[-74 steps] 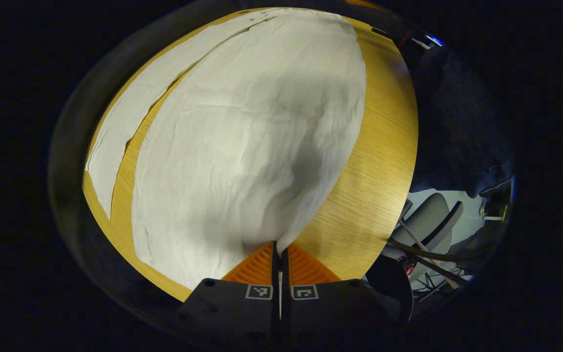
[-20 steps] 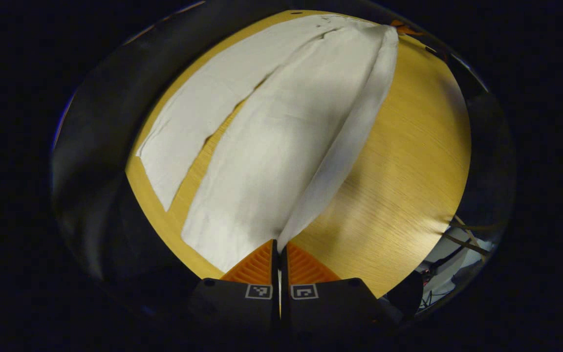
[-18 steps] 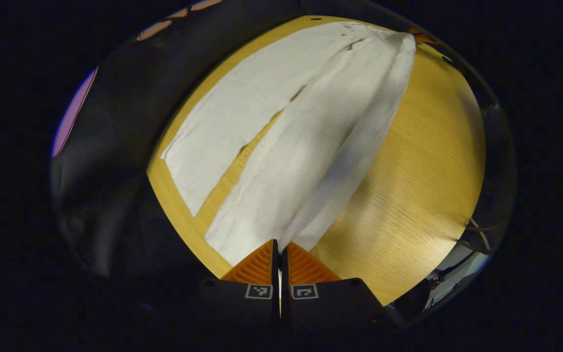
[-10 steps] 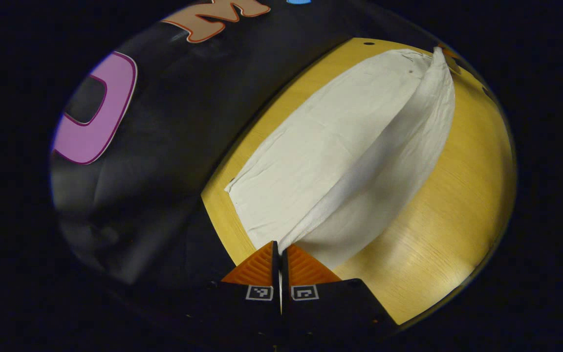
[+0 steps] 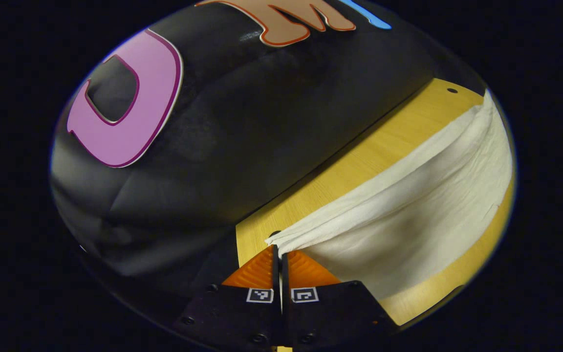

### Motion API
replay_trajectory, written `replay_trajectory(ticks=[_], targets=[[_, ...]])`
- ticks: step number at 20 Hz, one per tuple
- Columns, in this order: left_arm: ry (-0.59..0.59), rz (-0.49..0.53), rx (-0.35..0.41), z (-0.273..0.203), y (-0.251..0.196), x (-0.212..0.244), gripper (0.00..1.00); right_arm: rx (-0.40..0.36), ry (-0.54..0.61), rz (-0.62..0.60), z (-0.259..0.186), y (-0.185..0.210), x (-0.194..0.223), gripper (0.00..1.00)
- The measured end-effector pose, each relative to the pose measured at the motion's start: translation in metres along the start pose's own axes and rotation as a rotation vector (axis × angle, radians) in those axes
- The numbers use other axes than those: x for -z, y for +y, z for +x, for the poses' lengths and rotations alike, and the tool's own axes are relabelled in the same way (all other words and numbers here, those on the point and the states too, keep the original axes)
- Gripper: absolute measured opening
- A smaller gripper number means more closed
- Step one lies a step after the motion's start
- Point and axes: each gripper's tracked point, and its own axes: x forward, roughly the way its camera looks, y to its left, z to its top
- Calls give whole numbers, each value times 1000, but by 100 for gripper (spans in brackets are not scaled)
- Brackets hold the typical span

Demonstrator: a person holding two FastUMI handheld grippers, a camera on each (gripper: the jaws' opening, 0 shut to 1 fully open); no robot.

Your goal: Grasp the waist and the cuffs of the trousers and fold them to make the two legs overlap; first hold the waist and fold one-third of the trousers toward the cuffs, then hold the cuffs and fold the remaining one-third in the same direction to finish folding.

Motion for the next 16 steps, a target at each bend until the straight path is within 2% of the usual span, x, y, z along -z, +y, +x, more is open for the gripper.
replay_trajectory(ticks=[4, 6, 8, 9, 10, 11, 12, 13, 14, 16], targets=[[65, -16, -16, 48, -25, 10, 0, -30, 26, 92, 45, 10, 7, 2], [94, -48, -25, 65, -24, 26, 0, -53, 59, 90, 62, 17, 19, 4], [92, -89, -52, 66, -11, 36, 6, -67, 86, 80, 78, 19, 29, 8], [90, -109, -61, 68, -11, 35, 21, -77, 96, 90, 82, 21, 33, 8], [83, -135, -67, 66, -10, 33, 31, -87, 104, 107, 85, 21, 36, 16], [69, -172, -68, 68, -14, 36, 53, -97, 107, 125, 85, 20, 36, 29], [50, -214, -68, 62, -15, 32, 76, -105, 107, 141, 84, 18, 35, 68], [29, -257, -74, 62, -14, 30, 98, -106, 105, 158, 83, 14, 35, 79], [6, -295, -72, 55, -13, 23, 96, -106, 99, 174, 82, 8, 34, 97], [-26, -351, -74, 44, -10, 14, 96, -97, 85, 210, 72, -7, 30, 98]])
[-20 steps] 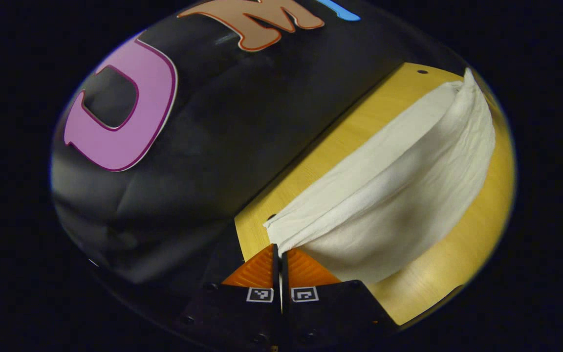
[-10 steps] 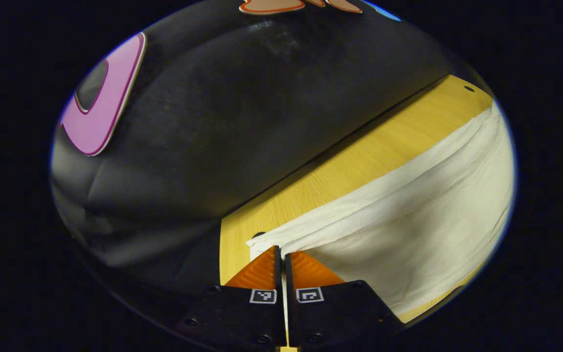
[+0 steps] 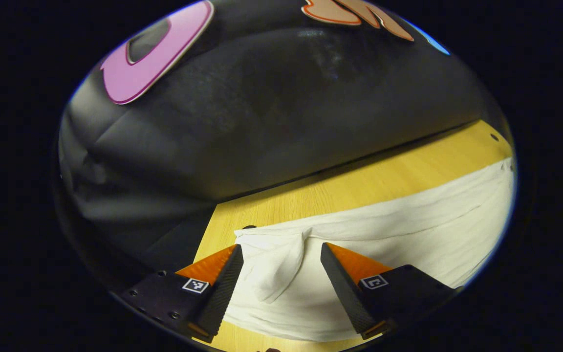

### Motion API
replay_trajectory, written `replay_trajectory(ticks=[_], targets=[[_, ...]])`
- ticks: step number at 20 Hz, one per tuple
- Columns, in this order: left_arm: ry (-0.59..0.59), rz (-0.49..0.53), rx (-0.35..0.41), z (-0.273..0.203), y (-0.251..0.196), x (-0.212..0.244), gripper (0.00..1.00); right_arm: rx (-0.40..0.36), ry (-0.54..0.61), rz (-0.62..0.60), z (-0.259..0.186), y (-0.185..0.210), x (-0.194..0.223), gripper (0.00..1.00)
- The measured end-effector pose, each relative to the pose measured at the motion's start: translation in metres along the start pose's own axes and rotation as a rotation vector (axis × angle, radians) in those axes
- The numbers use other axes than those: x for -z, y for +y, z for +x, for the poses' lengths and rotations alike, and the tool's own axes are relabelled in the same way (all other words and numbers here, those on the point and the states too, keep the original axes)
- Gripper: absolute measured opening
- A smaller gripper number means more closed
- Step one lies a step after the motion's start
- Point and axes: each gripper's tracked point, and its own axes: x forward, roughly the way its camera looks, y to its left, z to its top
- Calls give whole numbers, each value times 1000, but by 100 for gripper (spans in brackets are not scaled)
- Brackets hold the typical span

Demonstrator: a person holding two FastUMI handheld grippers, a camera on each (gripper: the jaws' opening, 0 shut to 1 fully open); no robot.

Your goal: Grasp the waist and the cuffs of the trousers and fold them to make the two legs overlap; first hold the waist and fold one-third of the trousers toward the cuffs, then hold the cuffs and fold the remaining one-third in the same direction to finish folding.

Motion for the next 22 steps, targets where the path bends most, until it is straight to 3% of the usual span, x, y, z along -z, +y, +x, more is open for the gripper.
replay_trajectory(ticks=[6, 10, 12, 15, 19, 20, 22], targets=[[-53, -153, 24, 2, 8, -6, 97, 42, -3, 68, -47, -45, 13, 98], [-82, -153, 47, 0, 6, -1, 96, 37, 32, 144, -80, -59, 53, 99], [-88, -159, 70, 0, 7, -1, 92, 13, 63, 215, -89, -60, 75, 98], [-102, -155, 89, -6, 7, -4, 96, -23, 78, 382, -87, -61, 96, 98], [-109, -174, 118, -9, 9, -10, 96, -16, 95, 581, -74, -79, 118, 95], [-109, -182, 121, -9, 10, -11, 96, -12, 91, 618, -71, -84, 120, 98], [-104, -189, 132, -9, 9, -13, 96, -9, 81, 676, -61, -92, 124, 94]])
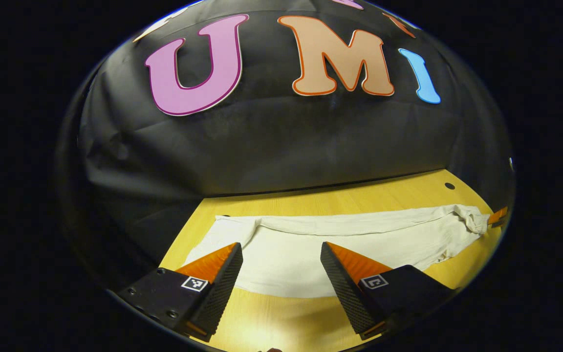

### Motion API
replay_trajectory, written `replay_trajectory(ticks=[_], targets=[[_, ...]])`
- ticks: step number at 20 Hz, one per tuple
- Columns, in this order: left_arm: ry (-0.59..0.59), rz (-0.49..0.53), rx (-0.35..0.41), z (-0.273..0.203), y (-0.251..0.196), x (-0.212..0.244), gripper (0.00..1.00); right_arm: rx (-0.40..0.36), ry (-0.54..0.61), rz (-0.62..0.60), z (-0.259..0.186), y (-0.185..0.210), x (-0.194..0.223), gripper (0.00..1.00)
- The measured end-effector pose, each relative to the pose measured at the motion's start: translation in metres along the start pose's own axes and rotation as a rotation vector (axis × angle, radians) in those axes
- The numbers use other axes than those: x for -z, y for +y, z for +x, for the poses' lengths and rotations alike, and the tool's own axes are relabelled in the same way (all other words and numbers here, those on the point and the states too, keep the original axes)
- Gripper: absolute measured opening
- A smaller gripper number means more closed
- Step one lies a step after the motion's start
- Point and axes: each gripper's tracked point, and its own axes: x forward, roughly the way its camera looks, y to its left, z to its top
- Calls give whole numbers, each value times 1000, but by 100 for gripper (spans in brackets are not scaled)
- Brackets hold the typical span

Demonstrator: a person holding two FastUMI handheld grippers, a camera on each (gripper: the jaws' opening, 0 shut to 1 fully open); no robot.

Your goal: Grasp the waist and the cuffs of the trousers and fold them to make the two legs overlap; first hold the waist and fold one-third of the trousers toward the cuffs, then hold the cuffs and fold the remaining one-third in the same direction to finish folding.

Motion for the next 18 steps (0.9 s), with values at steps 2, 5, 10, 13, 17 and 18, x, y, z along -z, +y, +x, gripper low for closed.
replay_trajectory(ticks=[2, 5, 10, 13, 17, 18], targets=[[5, 20, 0, 0, -1, 2, 97, -19, 8, 49, 3, -5, -2, 96], [-5, 30, 3, -1, -10, -1, 96, -39, 22, 96, 10, -9, 3, 96], [13, -1, 13, 2, -35, 3, 96, -123, 0, 144, 10, -1, 3, 90], [24, -17, 13, 3, -39, 6, 96, -144, -8, 180, 17, -1, 7, 58], [24, -18, 4, 2, -42, 4, 97, -152, -5, 258, 19, -8, 12, 33], [23, -22, 1, 1, -42, 3, 97, -151, -16, 269, 18, -8, 9, 26]])
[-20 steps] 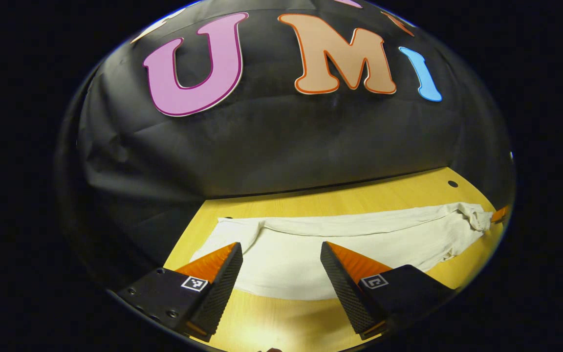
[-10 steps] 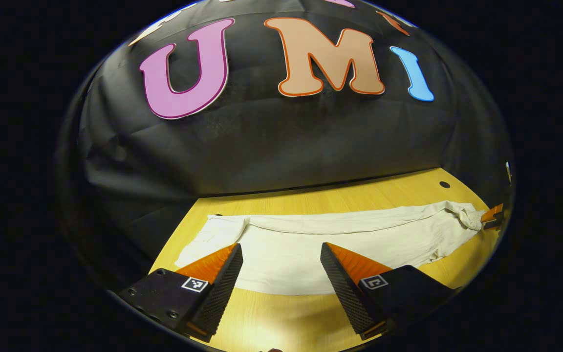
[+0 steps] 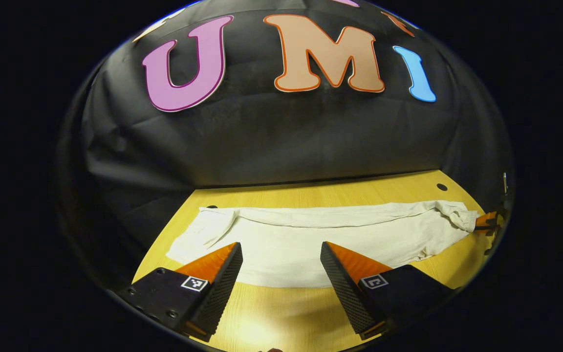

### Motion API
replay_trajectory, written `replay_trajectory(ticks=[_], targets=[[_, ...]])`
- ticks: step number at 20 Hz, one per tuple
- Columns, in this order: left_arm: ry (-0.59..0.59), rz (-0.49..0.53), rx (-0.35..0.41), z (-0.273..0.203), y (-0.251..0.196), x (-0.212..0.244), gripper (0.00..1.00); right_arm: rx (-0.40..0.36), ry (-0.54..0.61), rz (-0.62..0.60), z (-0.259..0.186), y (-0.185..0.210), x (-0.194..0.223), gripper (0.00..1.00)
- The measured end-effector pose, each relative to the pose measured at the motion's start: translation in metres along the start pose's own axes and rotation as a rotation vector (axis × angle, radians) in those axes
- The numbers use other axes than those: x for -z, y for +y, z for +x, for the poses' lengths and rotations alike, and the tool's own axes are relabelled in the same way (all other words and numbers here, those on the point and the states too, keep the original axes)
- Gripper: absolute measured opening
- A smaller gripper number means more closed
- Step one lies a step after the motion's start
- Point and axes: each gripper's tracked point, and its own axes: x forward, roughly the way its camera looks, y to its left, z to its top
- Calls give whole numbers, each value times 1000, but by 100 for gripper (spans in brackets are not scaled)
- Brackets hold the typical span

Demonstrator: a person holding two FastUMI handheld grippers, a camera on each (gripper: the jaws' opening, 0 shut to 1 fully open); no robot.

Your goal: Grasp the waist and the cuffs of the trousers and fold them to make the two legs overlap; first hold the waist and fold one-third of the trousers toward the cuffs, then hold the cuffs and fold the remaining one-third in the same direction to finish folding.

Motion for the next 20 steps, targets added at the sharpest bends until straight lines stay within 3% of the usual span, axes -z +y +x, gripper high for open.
replay_trajectory(ticks=[2, 4, 5, 6, 8, 15, 16, 17, 20], targets=[[-2, -12, -3, 0, 0, -1, 93, 0, -28, -7, -2, -1, -7, 20], [-2, -18, -6, 0, -1, -1, 96, -13, -54, -37, -8, 2, -11, 5], [-4, -17, -6, 0, -2, -2, 93, -22, -68, -58, -8, 3, -13, 5], [-6, -17, -7, 1, -2, -2, 97, -17, -88, -75, -10, 2, -17, 10], [-13, -21, -2, 2, -5, -5, 97, -31, -121, -95, -16, 4, -21, 0], [-39, -55, 10, 6, -6, -5, 96, -80, -242, -232, -51, 38, -35, 1], [-42, -60, 11, 6, -5, -6, 96, -92, -262, -259, -62, 46, -36, 6], [-45, -65, 15, 6, -6, -5, 97, -104, -283, -285, -71, 53, -35, 1], [-54, -86, 34, 7, -6, -4, 97, -137, -326, -361, -92, 72, -32, 1]])
